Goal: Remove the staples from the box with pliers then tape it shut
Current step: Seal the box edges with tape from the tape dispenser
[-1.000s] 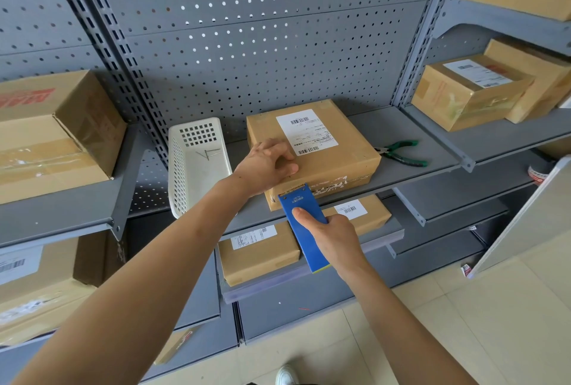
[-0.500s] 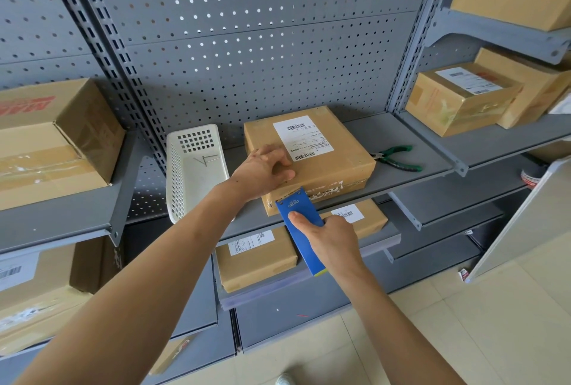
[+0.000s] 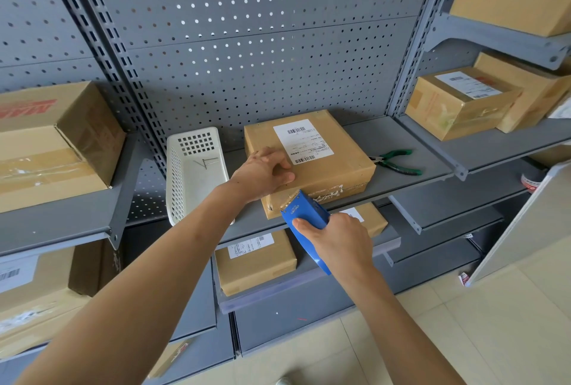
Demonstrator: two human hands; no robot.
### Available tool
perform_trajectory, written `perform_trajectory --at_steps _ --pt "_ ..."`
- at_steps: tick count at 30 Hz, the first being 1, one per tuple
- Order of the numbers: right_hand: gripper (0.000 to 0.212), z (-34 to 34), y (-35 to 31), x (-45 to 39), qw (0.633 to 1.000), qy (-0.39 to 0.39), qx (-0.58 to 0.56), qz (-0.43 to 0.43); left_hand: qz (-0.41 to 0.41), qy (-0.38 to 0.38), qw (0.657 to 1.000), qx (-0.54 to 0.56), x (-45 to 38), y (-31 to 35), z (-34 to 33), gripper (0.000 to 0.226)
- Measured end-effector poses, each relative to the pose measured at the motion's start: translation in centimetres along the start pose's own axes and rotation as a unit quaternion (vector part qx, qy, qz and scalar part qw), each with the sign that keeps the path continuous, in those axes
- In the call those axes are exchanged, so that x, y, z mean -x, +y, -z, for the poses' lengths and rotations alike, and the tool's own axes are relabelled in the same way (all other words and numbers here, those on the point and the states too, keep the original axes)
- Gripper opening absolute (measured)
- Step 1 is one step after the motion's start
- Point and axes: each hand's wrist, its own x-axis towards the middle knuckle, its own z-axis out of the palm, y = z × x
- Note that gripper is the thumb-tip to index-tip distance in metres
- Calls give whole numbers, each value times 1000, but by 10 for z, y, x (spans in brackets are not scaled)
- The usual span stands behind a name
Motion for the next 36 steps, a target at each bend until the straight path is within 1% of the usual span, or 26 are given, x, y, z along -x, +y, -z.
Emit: perform_trajectory --at_steps 7,15,21,25,30,32,36 --pt "63 7 -2 1 1000 1 18 6 7 6 1000 5 -1 1 1 25" --pt "62 10 13 8 999 -15 11 -29 6 9 1000 3 -3 -1 -1 22" --pt "62 14 13 6 999 -14 1 -38 3 13 1000 1 -2 -1 0 19" --pt "61 23 9 7 999 -9 -13 -38 3 14 1000 -1 -2 1 0 17" --pt "66 39 3 4 999 10 -34 -30 4 14 1000 0 -5 -2 -1 16" --pt "68 45 2 5 999 21 -31 -26 5 14 1000 -2 -5 -2 0 17" --pt "67 59 0 2 999 20 -33 -27 12 12 1000 -16 -7 1 1 16"
